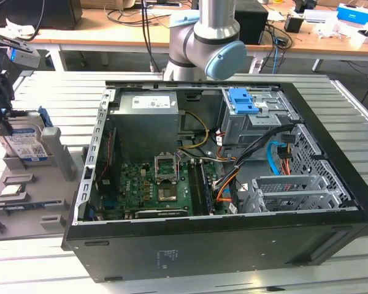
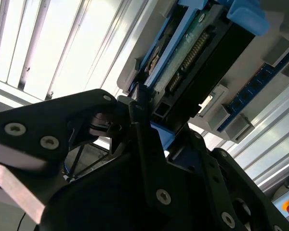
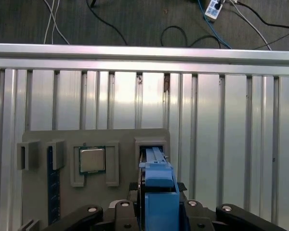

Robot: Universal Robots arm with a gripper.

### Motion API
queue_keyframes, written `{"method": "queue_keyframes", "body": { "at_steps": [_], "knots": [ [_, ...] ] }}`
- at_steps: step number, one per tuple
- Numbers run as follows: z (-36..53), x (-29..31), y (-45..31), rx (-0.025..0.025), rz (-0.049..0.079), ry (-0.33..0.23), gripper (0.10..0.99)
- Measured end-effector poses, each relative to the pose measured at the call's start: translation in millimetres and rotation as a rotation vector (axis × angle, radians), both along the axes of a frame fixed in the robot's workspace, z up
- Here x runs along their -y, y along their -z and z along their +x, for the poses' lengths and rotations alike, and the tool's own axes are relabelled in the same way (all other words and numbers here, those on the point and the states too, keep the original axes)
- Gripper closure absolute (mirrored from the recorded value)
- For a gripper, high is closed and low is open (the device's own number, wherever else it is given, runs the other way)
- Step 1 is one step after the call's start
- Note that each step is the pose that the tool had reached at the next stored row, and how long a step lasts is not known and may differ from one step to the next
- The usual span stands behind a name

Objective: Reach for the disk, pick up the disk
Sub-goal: 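Pick up the disk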

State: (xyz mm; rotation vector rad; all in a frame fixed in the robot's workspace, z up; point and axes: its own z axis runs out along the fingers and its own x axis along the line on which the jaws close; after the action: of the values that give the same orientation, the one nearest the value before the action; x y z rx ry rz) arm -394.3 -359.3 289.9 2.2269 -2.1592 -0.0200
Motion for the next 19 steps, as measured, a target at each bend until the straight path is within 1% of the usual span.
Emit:
{"method": "queue_keyframes", "body": {
  "at_steps": [13,16,19],
  "knots": [
    [0.0,0.0,-0.1,0.0002,0.000,-0.002,0.722],
    [0.0,0.0,-2.5,0.0002,0.000,-0.002,0.722],
    [0.0,0.0,-6.6,0.0000,0.000,-0.002,0.722]
  ]
}}
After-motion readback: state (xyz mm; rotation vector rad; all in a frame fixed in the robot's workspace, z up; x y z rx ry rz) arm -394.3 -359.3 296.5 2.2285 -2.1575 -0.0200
